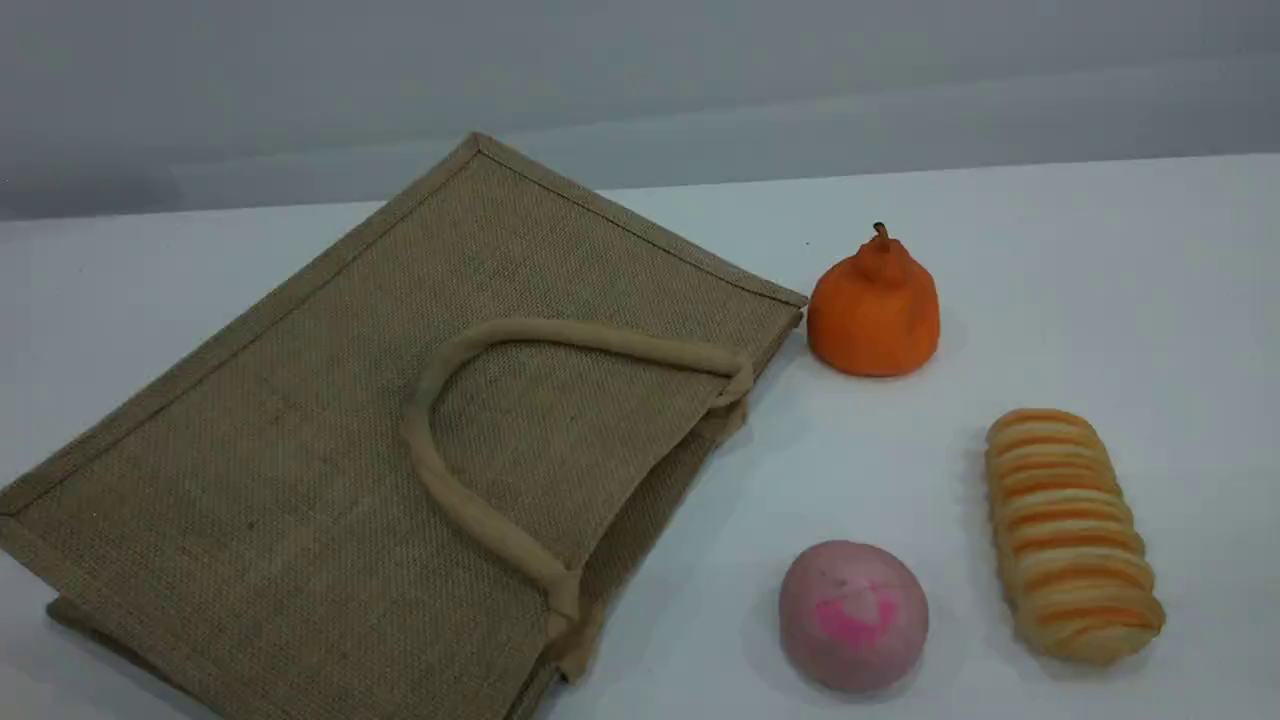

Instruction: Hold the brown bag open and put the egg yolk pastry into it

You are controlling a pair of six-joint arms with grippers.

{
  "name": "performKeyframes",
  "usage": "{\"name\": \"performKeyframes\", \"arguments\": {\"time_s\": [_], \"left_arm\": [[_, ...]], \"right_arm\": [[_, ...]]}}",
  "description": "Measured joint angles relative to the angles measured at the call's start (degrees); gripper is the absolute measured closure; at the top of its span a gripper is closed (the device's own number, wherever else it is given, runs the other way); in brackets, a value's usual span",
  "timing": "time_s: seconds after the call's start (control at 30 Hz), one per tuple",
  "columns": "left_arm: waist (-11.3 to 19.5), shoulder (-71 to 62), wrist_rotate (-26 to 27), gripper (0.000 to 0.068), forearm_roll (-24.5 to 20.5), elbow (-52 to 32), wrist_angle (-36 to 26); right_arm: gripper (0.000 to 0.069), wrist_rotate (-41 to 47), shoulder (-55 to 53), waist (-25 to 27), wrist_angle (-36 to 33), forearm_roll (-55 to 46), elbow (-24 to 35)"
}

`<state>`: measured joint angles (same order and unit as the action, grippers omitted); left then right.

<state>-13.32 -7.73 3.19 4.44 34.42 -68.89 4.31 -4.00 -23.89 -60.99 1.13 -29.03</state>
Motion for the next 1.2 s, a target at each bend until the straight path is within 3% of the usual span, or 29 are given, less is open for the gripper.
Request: {"name": "performKeyframes", "arguments": {"time_s": [0.53,0.77,1.2], "left_arm": [[0.0,0.0,-2.2,0.0125,-0.4,0.0,3.8],[0.0,-0.1,-2.2,0.0125,-2.1,0.0,-1.1],[0.0,0.0,-3.8,0.0125,-1.9,-2.9,-1.0]], "right_arm": [[0.0180,0.0,0.0,0.0,0.0,0.0,0.0],[0.0180,0.0,0.0,0.0,0.0,0.0,0.0],[0.0181,-0.1,0.0,0.0,0.0,0.0,0.0]]}}
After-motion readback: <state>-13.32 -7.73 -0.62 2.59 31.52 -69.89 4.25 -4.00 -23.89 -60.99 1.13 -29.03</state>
